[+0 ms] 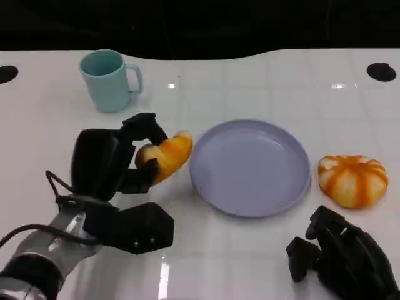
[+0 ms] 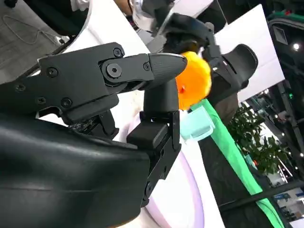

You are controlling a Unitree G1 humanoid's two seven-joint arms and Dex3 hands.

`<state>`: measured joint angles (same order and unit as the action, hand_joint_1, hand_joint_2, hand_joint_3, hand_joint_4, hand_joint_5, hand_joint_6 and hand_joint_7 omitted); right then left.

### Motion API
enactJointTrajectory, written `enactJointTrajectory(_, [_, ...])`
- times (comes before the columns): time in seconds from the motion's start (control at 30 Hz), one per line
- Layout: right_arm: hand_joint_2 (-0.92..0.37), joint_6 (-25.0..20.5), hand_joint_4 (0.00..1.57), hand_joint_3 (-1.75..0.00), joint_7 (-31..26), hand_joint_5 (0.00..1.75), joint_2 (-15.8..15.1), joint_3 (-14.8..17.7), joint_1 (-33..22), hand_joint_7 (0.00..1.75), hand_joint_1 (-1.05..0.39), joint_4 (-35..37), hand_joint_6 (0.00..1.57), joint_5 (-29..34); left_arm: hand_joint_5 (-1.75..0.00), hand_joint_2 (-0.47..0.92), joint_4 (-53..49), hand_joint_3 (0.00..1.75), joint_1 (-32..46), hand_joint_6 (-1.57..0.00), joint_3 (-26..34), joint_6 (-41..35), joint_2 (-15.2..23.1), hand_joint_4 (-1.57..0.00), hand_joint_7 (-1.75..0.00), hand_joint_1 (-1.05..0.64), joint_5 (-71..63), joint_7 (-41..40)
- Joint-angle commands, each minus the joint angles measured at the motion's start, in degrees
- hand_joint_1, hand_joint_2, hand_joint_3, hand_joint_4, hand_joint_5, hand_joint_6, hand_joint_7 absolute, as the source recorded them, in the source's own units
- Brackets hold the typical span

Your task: Grasp the bread from the table and place it into the plate.

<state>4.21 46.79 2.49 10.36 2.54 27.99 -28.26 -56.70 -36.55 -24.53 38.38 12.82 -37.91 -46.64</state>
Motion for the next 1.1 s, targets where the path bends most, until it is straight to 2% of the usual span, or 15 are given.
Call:
enactJointTrajectory(0.03, [-0.92, 0.5, 0.77, -0.24, 0.2, 1.73, -0.8, 0.1, 0.2, 1.49, -0.57, 0.4, 0.66, 0.1, -1.75, 0.76, 0.0, 1.50, -2.7, -1.35, 0.4, -0.7, -1.6, -1.57, -1.75, -0.97, 0.0, 1.6])
enactJointTrajectory(0.27, [-0.92, 0.8, 0.77, -0.24, 1.3, 1.73, -0.8, 0.3, 0.5, 1.49, -0.57, 1.6, 0.66, -0.1, -1.75, 0.79, -5.2, 1.40, -7.9, -1.22, -2.9, -1.0, -5.7, -1.54, -1.75, -0.97, -3.3, 0.2])
enactJointTrajectory(0.47, [-0.92, 1.0, 0.77, -0.24, 1.1, 1.72, -0.7, 0.1, 0.3, 1.49, -0.56, 1.5, 0.66, 0.2, -1.75, 0.86, -8.6, 1.27, -11.5, -1.19, -4.3, -1.8, -9.4, -1.53, -1.75, -0.97, -4.0, 1.6])
enactJointTrajectory(0.6, [-0.92, 0.6, 0.77, -0.23, 0.9, 1.73, -0.6, 0.0, 0.2, 1.48, -0.57, 1.1, 0.66, 0.1, -1.75, 0.86, -11.0, 1.22, -13.4, -1.18, -5.0, -2.9, -11.6, -1.53, -1.75, -0.96, -3.9, 3.9])
enactJointTrajectory(0.7, [-0.92, 0.9, 0.76, -0.24, 1.0, 1.73, -0.6, -0.1, 0.0, 1.49, -0.56, 0.9, 0.66, 0.2, -1.75, 0.84, -12.8, 1.17, -14.5, -1.15, -5.2, -3.9, -13.1, -1.47, -1.75, -0.96, -3.5, 6.5])
enactJointTrajectory(0.8, [-0.92, 0.9, 0.76, -0.25, 1.0, 1.73, -0.5, -0.1, -0.1, 1.50, -0.56, 0.8, 0.66, 0.2, -1.75, 0.89, -14.0, 1.13, -15.4, -0.99, -5.4, -5.5, -14.2, -1.33, -1.75, -0.96, -3.6, 9.2])
enactJointTrajectory(0.9, [-0.92, 0.6, 0.76, -0.24, 1.1, 1.73, -0.4, 0.0, -0.2, 1.50, -0.56, 0.7, 0.66, -0.1, -1.75, 0.91, -14.3, 0.99, -16.6, -0.64, -6.8, -9.0, -14.3, -1.11, -1.75, -0.95, -4.7, 14.3])
enactJointTrajectory(0.93, [-0.92, 0.9, 0.76, -0.24, 1.1, 1.73, -0.4, -0.1, -0.2, 1.49, -0.56, 0.8, 0.66, 0.0, -1.75, 0.90, -14.3, 0.95, -17.0, -0.43, -7.4, -10.0, -14.2, -0.91, -1.75, -0.97, -5.1, 16.1])
enactJointTrajectory(0.97, [-0.92, 1.0, 0.76, -0.24, 1.2, 1.73, -0.4, -0.1, -0.1, 1.49, -0.56, 0.8, 0.65, 0.1, -1.75, 0.89, -14.2, 0.91, -17.2, -0.18, -7.9, -10.7, -14.1, -0.59, -1.74, -0.99, -5.4, 17.3])
enactJointTrajectory(1.0, [-0.92, 1.2, 0.76, -0.25, 1.1, 1.72, -0.4, -0.1, -0.2, 1.49, -0.56, 0.8, 0.65, 0.2, -1.75, 0.88, -14.1, 0.90, -17.5, -0.09, -8.6, -11.5, -14.0, -0.47, -1.73, -1.00, -6.0, 18.5])
enactJointTrajectory(1.03, [-0.92, 1.2, 0.76, -0.25, 1.1, 1.72, -0.4, -0.1, -0.2, 1.49, -0.56, 0.7, 0.65, 0.2, -1.75, 0.90, -14.0, 0.82, -17.6, -0.05, -9.2, -12.1, -13.8, -0.24, -1.54, -1.02, -6.4, 19.3])
enactJointTrajectory(1.07, [-0.92, 1.2, 0.76, -0.25, 1.1, 1.72, -0.4, -0.1, -0.2, 1.49, -0.56, 0.7, 0.65, 0.2, -1.66, 0.91, -13.8, 0.75, -17.6, -0.02, -9.8, -12.6, -13.6, -0.10, -1.24, -1.03, -6.9, 20.1])
enactJointTrajectory(1.1, [-0.92, 1.2, 0.76, -0.25, 1.2, 1.72, -0.4, -0.1, -0.2, 1.49, -0.57, 0.7, 0.65, 0.1, -1.57, 0.92, -13.8, 0.72, -17.8, -0.01, -10.5, -13.4, -13.4, -0.05, -1.02, -1.04, -7.4, 21.2])
